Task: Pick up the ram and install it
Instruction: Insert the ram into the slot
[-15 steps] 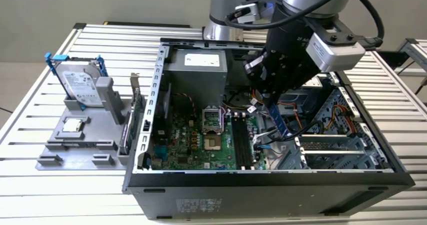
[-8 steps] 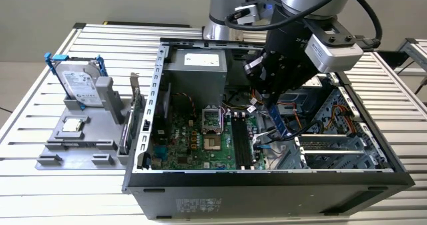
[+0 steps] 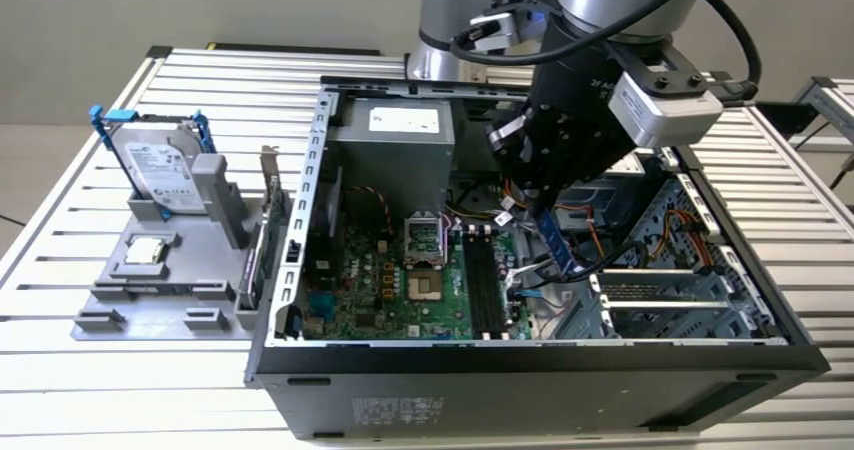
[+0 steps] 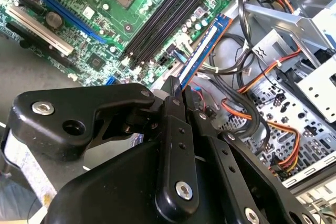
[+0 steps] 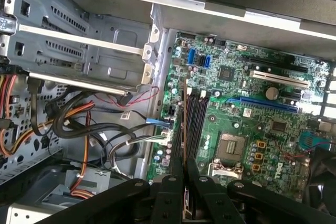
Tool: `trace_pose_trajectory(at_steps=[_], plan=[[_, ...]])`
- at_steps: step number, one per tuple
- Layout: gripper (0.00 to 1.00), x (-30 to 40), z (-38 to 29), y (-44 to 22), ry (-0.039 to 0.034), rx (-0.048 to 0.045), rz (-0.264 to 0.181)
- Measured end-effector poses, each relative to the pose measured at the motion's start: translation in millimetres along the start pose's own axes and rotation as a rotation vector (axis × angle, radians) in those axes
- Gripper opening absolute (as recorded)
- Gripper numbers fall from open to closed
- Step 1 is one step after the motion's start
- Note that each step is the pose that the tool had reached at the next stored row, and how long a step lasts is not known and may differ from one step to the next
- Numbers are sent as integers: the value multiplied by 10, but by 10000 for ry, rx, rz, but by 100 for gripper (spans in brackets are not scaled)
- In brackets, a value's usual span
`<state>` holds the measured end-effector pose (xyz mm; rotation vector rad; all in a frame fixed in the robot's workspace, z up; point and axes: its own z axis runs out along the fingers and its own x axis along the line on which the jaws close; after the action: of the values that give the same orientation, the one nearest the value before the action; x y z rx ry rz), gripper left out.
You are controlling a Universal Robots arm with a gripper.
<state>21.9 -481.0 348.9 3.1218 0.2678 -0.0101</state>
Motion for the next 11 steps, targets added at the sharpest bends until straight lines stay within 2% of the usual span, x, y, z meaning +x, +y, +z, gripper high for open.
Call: trace_pose_trajectory(at_steps=[11], plan=[[0,9,41,-15,0,-1,7]])
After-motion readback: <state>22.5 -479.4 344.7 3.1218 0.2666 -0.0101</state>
